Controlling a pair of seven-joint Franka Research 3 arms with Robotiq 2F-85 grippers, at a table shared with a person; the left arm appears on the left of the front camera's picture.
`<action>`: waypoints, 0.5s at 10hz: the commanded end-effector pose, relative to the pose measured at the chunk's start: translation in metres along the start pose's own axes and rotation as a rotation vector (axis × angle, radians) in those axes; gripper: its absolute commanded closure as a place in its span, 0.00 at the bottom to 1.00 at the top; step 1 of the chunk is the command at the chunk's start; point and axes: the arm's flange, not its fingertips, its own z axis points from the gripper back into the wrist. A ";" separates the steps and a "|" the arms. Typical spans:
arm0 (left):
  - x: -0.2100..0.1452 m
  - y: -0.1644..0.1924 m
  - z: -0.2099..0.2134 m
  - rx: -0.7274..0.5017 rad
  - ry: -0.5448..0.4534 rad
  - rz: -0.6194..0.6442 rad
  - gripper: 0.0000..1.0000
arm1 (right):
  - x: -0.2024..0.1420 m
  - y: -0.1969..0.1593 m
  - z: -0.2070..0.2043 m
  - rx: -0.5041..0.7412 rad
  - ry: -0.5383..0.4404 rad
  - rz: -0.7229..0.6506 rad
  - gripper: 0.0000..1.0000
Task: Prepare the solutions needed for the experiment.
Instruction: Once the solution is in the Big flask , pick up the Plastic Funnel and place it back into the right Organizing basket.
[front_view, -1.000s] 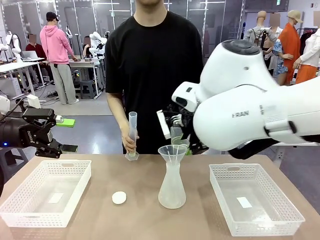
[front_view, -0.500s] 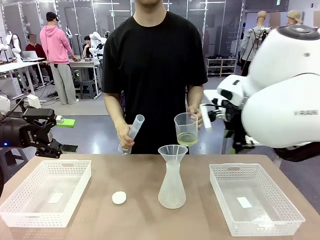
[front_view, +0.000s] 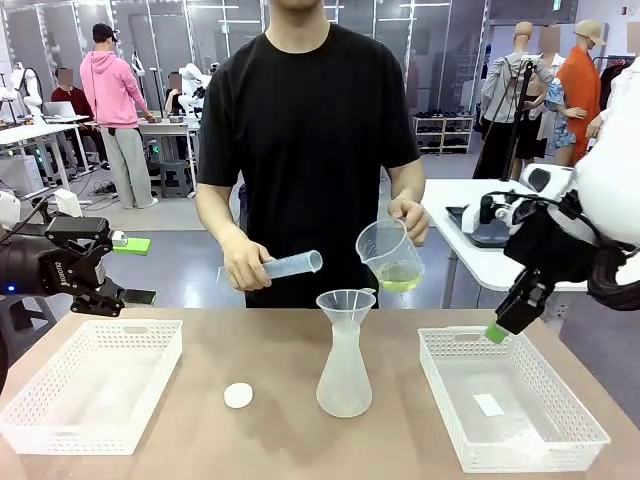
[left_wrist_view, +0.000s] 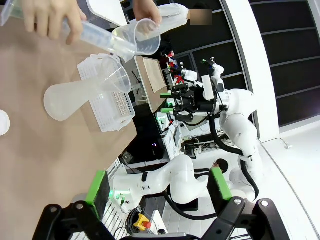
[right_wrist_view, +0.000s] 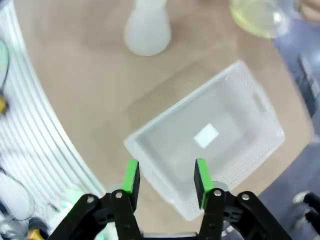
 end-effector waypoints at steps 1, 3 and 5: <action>0.001 -0.003 -0.003 -0.026 -0.012 0.012 0.00 | -0.021 0.000 0.002 0.054 -0.102 -0.196 0.44; 0.001 -0.003 -0.003 -0.026 -0.012 0.012 0.00 | -0.035 0.002 0.004 0.123 -0.176 -0.085 0.44; 0.001 -0.003 -0.003 -0.026 -0.012 0.012 0.00 | -0.017 -0.009 0.005 0.067 -0.067 -0.169 0.44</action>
